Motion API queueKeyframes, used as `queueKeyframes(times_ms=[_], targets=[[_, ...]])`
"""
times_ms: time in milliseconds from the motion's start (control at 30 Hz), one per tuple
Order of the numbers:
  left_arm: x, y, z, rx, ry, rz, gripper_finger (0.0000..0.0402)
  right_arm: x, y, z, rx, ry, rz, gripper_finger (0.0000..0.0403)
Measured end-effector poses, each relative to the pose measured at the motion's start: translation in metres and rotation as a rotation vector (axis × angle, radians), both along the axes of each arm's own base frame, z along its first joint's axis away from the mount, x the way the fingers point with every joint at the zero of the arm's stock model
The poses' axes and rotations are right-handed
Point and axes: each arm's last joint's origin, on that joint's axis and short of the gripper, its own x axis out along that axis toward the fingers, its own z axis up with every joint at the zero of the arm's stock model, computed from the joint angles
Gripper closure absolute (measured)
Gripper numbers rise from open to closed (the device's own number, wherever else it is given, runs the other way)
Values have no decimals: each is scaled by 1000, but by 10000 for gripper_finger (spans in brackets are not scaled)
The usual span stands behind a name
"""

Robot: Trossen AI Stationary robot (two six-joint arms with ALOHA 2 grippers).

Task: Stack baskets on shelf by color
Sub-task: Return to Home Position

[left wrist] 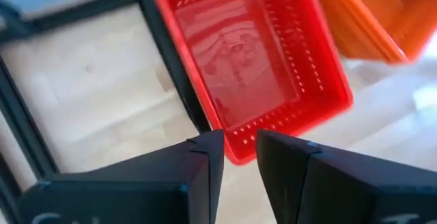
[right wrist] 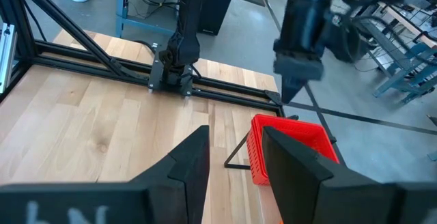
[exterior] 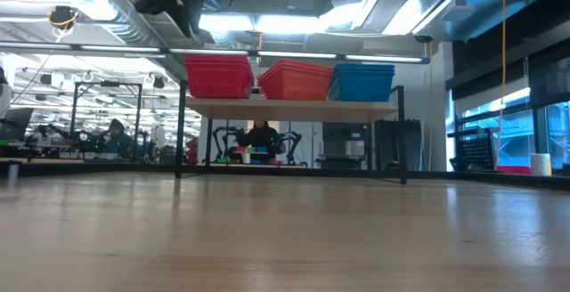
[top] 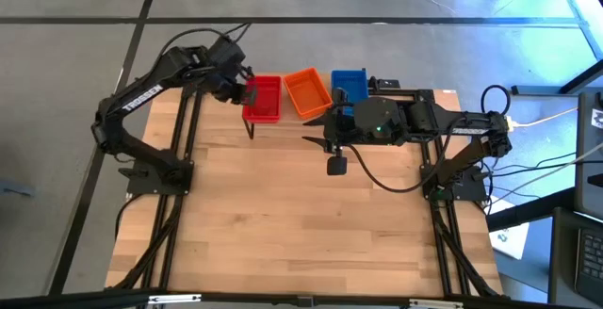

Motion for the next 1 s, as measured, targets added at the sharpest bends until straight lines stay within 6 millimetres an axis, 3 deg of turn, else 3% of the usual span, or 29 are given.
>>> queueKeyframes(times_ms=[433,633,733,1000], targets=[[0,-54,18,357,128,-713,325,0,0,0,1,-4,1,266],[5,-59,20,383,113,-728,325,-2,4,1,86,3,120,266],[3,-66,23,423,105,-792,325,-15,5,5,148,35,192,266],[-49,-103,55,546,-103,-824,324,-59,-1,9,220,36,162,266]])
